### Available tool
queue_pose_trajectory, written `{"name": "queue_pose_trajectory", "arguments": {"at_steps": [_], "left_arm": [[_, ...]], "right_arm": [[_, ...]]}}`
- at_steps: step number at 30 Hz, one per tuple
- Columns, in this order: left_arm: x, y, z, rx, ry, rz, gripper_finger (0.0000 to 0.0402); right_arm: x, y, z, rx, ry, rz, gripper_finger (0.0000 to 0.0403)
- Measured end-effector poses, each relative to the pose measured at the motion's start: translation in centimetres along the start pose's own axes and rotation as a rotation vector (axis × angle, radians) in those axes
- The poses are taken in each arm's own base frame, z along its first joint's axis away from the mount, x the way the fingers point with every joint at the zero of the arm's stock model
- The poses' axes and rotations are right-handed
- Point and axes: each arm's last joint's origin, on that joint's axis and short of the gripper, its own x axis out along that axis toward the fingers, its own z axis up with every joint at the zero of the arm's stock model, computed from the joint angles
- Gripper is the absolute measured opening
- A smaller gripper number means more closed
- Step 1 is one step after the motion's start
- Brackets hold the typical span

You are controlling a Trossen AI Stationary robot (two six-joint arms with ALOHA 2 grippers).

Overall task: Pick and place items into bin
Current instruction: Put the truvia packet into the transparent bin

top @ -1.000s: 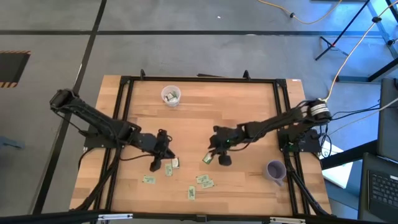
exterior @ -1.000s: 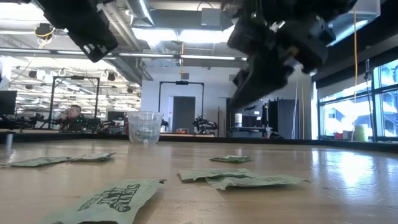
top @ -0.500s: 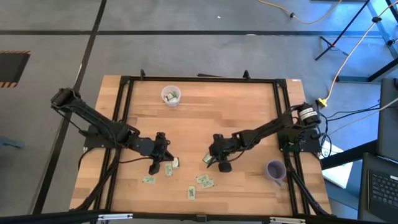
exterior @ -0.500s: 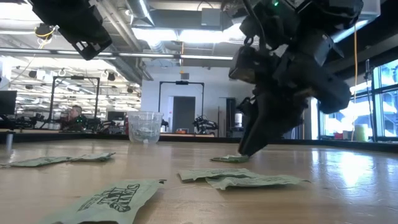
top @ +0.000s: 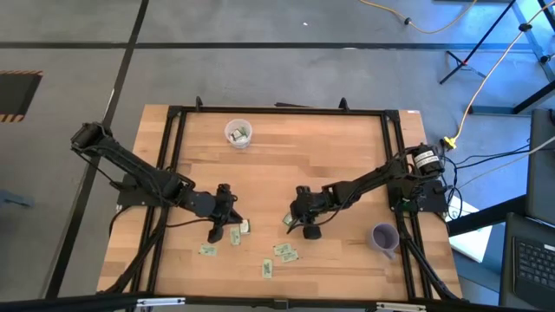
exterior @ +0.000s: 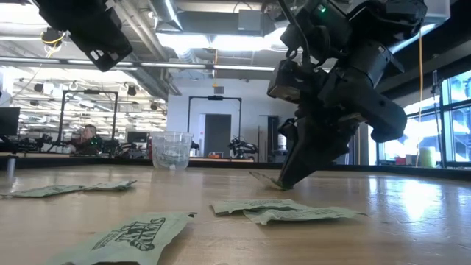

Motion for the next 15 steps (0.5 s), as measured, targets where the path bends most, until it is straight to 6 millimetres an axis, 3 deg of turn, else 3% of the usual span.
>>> {"name": "queue_pose_trajectory", "arguments": {"at_steps": [8,15], "left_arm": [[0.0,0.1,-0.1,0.003,0.011,0.012,0.0031],[0.0,0.1,-0.2,0.005,0.024,0.010,0.0031]], "right_arm": [[-0.5,0.0,1.0,0.009,0.007,-0.002,0.0006],[-3.8,-2.9,6.0,0.054,0.014,-0.058,0.0002]]}}
